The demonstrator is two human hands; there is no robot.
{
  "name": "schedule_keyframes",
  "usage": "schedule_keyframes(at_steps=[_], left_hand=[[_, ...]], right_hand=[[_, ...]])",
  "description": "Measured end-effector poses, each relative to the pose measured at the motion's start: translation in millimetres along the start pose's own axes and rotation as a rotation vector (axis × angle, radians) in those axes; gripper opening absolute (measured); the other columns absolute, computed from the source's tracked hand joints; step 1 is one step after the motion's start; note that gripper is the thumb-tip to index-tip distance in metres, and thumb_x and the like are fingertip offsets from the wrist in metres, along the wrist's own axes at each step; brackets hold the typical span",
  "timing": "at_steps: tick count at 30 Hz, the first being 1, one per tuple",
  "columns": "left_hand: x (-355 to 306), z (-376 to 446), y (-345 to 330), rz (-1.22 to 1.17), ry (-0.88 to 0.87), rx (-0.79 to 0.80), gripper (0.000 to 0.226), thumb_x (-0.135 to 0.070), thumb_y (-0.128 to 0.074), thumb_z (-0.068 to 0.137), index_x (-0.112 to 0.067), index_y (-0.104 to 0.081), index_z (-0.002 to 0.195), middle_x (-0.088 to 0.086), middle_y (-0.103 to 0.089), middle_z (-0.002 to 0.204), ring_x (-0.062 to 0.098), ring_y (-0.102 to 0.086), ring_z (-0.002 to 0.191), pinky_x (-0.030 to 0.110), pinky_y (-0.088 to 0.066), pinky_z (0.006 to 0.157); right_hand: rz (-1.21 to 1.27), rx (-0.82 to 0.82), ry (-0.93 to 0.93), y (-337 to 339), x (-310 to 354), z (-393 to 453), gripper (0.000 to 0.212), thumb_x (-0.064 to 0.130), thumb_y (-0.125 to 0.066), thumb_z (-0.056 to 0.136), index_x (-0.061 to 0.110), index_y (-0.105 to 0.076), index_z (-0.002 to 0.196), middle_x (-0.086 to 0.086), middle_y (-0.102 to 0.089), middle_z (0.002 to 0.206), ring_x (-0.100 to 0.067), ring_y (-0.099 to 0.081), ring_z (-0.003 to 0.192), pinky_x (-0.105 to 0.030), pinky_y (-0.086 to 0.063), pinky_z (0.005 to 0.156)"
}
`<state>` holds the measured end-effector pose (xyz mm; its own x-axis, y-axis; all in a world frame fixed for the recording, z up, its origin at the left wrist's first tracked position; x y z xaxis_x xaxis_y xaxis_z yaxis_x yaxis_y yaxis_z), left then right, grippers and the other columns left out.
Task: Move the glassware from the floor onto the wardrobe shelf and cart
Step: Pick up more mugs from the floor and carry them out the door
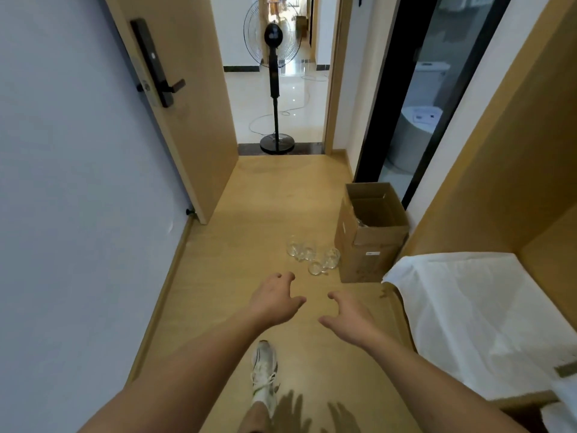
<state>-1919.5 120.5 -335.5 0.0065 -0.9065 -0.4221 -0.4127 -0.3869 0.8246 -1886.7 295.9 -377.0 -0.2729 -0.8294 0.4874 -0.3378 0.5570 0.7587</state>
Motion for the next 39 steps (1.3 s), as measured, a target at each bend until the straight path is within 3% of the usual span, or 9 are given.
schedule_keyframes(at_steps=[9,17,22,28,39], left_hand=[[15,184,45,-0.028,0.002,0.117,0.064,-0.047,-0.059,0.095,-0.018,-0.040,0.149,0.007,-0.046,0.149,0.027,-0.043,0.137,0.037,-0.038,0.110],[33,312,61,-0.074,0.083,0.198,0.059,-0.046,-0.058,0.097,-0.018,-0.043,0.146,0.009,-0.049,0.146,0.027,-0.046,0.133,0.033,-0.038,0.105],[22,365,44,-0.134,0.171,0.235,0.058,-0.047,-0.061,0.095,-0.017,-0.047,0.143,0.012,-0.057,0.132,0.029,-0.056,0.120,0.033,-0.043,0.097],[8,413,24,-0.229,0.337,0.178,0.053,-0.046,-0.064,0.093,-0.019,-0.054,0.137,0.010,-0.057,0.138,0.027,-0.055,0.123,0.036,-0.045,0.101],[-2,516,-68,-0.466,0.608,0.194,0.046,-0.045,-0.069,0.091,-0.023,-0.059,0.131,0.005,-0.062,0.131,0.024,-0.060,0.117,0.035,-0.047,0.100]], right_hand=[[0.048,0.023,-0.140,35,18,155,0.070,0.047,-0.068,0.088,0.024,-0.042,0.149,0.001,-0.048,0.149,-0.022,-0.045,0.136,-0.036,-0.043,0.108],[0.131,0.117,-0.307,57,7,252,0.070,0.043,-0.070,0.087,0.019,-0.044,0.148,-0.008,-0.055,0.140,-0.025,-0.055,0.125,-0.036,-0.047,0.102],[0.202,0.184,-0.358,62,-15,303,0.066,0.043,-0.069,0.087,0.022,-0.045,0.144,-0.009,-0.055,0.136,-0.025,-0.057,0.117,-0.039,-0.051,0.097],[0.297,0.269,-0.355,66,-54,374,0.068,0.042,-0.070,0.086,0.019,-0.046,0.146,-0.006,-0.055,0.143,-0.025,-0.055,0.125,-0.038,-0.047,0.102],[0.412,0.308,-0.463,39,-130,502,0.057,0.036,-0.069,0.092,0.020,-0.049,0.142,-0.007,-0.057,0.136,-0.023,-0.059,0.111,-0.035,-0.052,0.087]])
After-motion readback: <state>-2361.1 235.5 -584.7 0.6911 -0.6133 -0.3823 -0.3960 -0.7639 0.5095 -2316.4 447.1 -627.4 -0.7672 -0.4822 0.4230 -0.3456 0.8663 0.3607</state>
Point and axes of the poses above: each hand's wrist, its own z-axis towards the middle knuckle, its own y-axis out of the back of the hand, x = y × z, the point moved 5 cm from there along z, towards the middle knuckle
